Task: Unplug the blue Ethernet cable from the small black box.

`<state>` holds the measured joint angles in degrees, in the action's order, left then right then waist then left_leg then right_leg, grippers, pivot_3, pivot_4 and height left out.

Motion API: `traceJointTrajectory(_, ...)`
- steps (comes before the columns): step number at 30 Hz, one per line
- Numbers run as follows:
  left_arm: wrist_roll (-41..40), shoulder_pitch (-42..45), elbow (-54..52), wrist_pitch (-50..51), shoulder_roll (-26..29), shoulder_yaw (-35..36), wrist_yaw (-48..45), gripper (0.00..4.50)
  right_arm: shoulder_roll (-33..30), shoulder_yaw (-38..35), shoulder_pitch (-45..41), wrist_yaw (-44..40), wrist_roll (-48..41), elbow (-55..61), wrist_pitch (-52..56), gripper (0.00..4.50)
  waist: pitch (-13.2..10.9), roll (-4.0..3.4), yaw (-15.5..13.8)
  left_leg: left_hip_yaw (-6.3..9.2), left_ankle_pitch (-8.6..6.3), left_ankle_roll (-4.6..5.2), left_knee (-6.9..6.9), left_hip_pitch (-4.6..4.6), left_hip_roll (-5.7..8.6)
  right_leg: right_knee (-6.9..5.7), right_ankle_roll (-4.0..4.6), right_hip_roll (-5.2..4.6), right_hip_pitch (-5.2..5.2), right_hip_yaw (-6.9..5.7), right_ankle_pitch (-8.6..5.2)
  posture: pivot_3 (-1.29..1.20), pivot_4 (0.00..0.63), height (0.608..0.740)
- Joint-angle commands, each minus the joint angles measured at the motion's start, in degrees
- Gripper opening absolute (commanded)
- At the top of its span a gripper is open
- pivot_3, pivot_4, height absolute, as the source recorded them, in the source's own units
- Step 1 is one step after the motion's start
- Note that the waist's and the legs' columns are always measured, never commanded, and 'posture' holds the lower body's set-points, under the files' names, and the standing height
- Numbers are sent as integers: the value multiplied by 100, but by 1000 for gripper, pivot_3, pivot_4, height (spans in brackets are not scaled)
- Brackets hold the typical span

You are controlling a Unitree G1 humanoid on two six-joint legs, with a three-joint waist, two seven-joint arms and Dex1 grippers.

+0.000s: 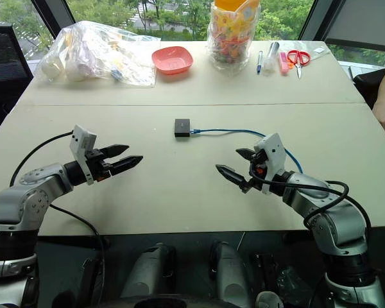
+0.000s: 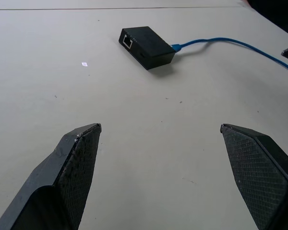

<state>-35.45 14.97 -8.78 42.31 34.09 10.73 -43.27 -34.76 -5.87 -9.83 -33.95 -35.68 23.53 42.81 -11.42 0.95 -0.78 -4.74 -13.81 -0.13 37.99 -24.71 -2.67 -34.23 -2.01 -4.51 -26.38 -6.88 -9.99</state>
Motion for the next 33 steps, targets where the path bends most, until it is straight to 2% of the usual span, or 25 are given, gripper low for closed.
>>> traceJointTrajectory(1,-109,6,-212,-22,8,168,54,4126,40,-22,-89,-55,24,35,-147,4500,0,0,-1,0,0,0,0,0,0,0,0,0,0,0,0,0,150,740)
traceJointTrajectory(14,28,288,120,-157,-13,59,104,4126,141,-70,-147,22,190,-54,-234,4500,0,0,2,-1,1,1,2,1,0,-8,0,1,0,0,1,0,150,740)
traceJointTrajectory(23,271,734,732,-540,3,-36,-43,4126,106,-31,-331,-39,314,-273,-263,4500,0,0,1,-1,2,2,7,2,1,-13,0,2,1,0,3,0,150,740)
traceJointTrajectory(31,644,1374,1592,-965,422,-398,-989,4126,27,456,-1188,-528,919,-1288,-775,4500,0,1,14,-8,2,3,8,5,5,-18,-1,5,-2,1,6,0,150,740)
traceJointTrajectory(33,574,1495,1553,-793,840,-640,-1807,4126,166,1100,-2031,-974,1577,-2505,-1503,4500,-1,4,63,-10,3,3,9,8,11,-23,-12,6,-1,2,13,0,150,740)
